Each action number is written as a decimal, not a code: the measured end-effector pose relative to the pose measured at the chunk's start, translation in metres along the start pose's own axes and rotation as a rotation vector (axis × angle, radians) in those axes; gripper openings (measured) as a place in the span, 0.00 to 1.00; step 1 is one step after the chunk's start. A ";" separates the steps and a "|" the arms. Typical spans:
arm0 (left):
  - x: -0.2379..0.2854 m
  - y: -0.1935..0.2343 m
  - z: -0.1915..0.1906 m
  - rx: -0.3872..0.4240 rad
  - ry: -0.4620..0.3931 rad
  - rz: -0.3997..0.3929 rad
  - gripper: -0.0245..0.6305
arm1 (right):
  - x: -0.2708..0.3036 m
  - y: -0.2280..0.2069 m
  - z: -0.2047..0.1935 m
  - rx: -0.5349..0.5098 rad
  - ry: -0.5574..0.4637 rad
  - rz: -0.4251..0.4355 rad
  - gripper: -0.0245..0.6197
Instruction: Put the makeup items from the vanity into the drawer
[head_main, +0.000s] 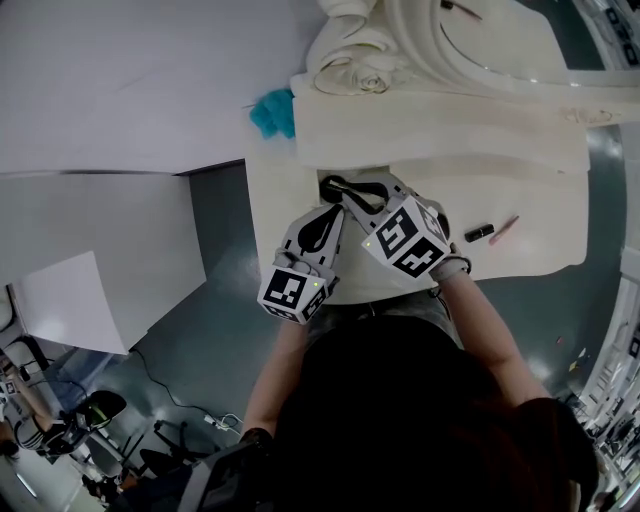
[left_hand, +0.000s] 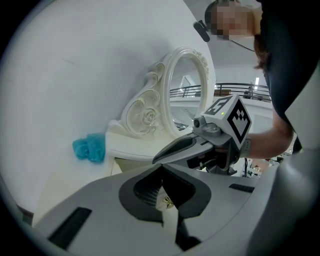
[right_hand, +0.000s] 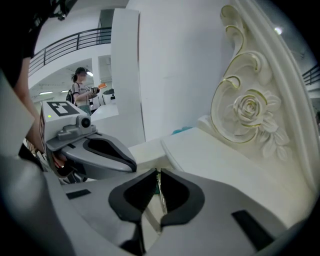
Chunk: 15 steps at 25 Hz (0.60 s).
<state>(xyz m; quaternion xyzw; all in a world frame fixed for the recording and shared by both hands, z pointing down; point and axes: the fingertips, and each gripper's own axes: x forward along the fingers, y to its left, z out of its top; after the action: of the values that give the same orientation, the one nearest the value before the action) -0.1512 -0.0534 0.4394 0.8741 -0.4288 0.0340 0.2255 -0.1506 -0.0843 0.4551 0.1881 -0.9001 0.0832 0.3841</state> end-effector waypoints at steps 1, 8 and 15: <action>0.002 -0.002 0.000 0.002 0.000 -0.005 0.06 | -0.005 -0.002 0.000 0.014 -0.022 -0.010 0.10; 0.015 -0.037 -0.002 0.007 0.001 -0.047 0.06 | -0.049 0.000 -0.020 0.107 -0.115 -0.048 0.07; 0.039 -0.087 -0.008 0.029 0.022 -0.140 0.06 | -0.103 -0.001 -0.059 0.228 -0.185 -0.131 0.07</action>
<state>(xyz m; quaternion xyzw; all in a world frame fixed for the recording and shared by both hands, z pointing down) -0.0589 -0.0325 0.4244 0.9049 -0.3634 0.0339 0.2191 -0.0458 -0.0397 0.4210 0.2957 -0.9021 0.1421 0.2803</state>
